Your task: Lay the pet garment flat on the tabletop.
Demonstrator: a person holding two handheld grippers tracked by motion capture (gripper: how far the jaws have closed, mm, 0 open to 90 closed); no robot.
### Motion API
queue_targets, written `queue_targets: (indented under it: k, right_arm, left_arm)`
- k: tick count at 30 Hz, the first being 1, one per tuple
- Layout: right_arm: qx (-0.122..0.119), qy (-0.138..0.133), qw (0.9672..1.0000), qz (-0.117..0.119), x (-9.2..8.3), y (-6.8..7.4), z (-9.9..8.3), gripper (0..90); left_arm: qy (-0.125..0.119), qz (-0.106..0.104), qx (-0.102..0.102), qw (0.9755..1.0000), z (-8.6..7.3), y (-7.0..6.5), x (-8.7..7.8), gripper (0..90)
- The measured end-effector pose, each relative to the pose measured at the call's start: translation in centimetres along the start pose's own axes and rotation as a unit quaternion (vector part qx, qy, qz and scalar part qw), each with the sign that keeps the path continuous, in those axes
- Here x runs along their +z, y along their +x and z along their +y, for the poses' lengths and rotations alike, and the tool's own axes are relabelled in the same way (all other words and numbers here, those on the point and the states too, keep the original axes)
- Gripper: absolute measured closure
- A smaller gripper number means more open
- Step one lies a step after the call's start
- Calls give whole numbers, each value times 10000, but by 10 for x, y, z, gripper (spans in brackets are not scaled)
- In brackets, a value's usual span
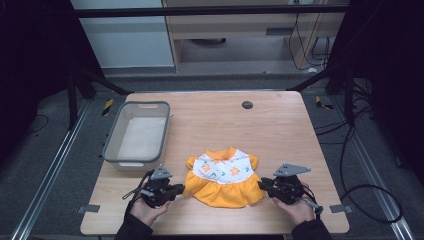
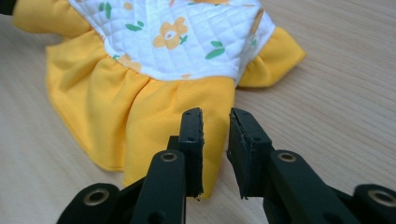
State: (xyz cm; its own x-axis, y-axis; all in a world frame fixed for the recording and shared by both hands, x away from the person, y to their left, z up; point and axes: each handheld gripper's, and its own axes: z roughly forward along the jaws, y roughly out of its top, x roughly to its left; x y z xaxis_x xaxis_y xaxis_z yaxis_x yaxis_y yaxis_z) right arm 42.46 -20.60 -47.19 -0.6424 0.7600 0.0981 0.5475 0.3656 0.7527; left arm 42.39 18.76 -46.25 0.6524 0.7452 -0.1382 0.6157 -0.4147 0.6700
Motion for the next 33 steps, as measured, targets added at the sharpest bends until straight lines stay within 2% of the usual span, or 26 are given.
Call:
queue_targets:
  k: [2, 6, 9, 12, 15, 17, 18, 20, 23, 27, 30, 33]
  right_arm:
    - [-27, -19, 10000, -64, 1, 0, 0, 720]
    - [-129, -389, 9990, -204, -9, 2, 3, 688]
    - [-82, -626, 9978, -196, -13, 0, 6, 717]
    - [-21, -715, 9974, -128, -11, 2, 11, 764]
    - [-48, -738, 9972, -53, -4, 5, 15, 807]
    - [-75, -656, 9978, -18, 4, 9, 17, 817]
    - [-121, -621, 9980, -38, 9, 10, 18, 817]
    - [-199, -536, 9983, -62, 19, 12, 20, 812]
    - [-282, -283, 9992, -30, 32, 14, 18, 803]
    - [-358, 141, 9993, -29, 42, 15, 11, 805]
    - [-337, 299, 9990, 5, 44, 16, 7, 805]
    - [-364, 333, 9988, 43, 43, 18, 5, 804]
  left_arm:
    - [-95, 89, 11, 9999, 0, 1, -1, 714]
    - [-619, 268, 24, 9977, 3, 3, -12, 579]
    - [-971, 322, 89, 9947, 8, 0, -22, 574]
    - [-1117, 202, 229, 9933, 15, -11, -24, 612]
    - [-1006, 61, 405, 9941, 21, -24, -13, 633]
    - [-890, 16, 494, 9948, 25, -29, -1, 637]
    - [-801, 11, 542, 9953, 27, -31, 7, 639]
    - [-607, 136, 599, 9963, 28, -31, 21, 642]
    - [-342, 293, 536, 9975, 24, -24, 34, 652]
    - [117, 281, 398, 9987, 16, -12, 42, 657]
    - [210, 174, 366, 9990, 11, -10, 44, 659]
    - [261, 105, 352, 9990, 9, -11, 42, 661]
